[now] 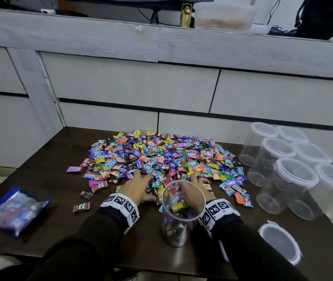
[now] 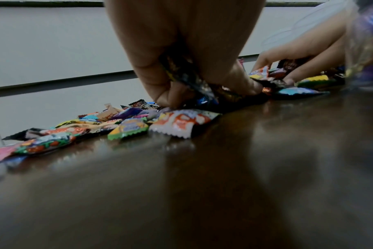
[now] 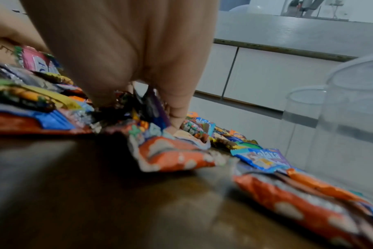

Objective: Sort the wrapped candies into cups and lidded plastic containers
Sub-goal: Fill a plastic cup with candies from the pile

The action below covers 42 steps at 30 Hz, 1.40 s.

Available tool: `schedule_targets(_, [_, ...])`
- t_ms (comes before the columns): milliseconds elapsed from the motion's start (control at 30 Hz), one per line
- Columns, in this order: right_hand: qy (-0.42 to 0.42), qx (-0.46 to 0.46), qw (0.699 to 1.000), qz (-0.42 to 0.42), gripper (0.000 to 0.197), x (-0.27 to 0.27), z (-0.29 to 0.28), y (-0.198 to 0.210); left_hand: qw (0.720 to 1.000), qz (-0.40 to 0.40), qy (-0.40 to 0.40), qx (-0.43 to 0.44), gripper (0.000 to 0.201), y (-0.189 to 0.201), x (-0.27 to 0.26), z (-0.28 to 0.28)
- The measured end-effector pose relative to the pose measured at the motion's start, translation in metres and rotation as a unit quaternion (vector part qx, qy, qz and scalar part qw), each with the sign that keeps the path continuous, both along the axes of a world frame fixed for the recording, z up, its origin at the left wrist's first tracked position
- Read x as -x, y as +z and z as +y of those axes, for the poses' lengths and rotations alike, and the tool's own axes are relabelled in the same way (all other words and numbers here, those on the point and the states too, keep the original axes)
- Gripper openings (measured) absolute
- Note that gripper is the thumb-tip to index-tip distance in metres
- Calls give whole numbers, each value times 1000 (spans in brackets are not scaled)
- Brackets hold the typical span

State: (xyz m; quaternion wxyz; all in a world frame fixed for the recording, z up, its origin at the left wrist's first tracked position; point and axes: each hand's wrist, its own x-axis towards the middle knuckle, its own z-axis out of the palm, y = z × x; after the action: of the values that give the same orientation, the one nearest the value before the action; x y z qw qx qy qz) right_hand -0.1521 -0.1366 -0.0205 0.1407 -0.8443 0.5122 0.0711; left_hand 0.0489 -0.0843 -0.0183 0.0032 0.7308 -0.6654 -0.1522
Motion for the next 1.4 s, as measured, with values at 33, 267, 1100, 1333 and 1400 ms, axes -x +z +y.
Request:
schedule_targets(33, [7, -7, 1000, 8, 66, 2, -2, 0, 1000, 1, 4, -1, 70, 2, 0, 0])
schedule_targets(267, [-16, -20, 999, -37, 59, 10, -12, 6, 998, 3, -5, 65, 38, 7, -3, 3])
schedule_targets(1100, [-101, 161, 922, -337, 32, 55, -8, 47, 876, 294, -34, 380, 1, 117, 48, 33])
schedule_targets(1333, [-61, 211, 884, -413, 31, 47, 8, 75, 934, 174, -164, 266, 8, 105, 80, 49])
schedule_targets(1400, [-41, 205, 876, -434, 33, 42, 14, 82, 941, 155, -177, 243, 10, 98, 83, 51])
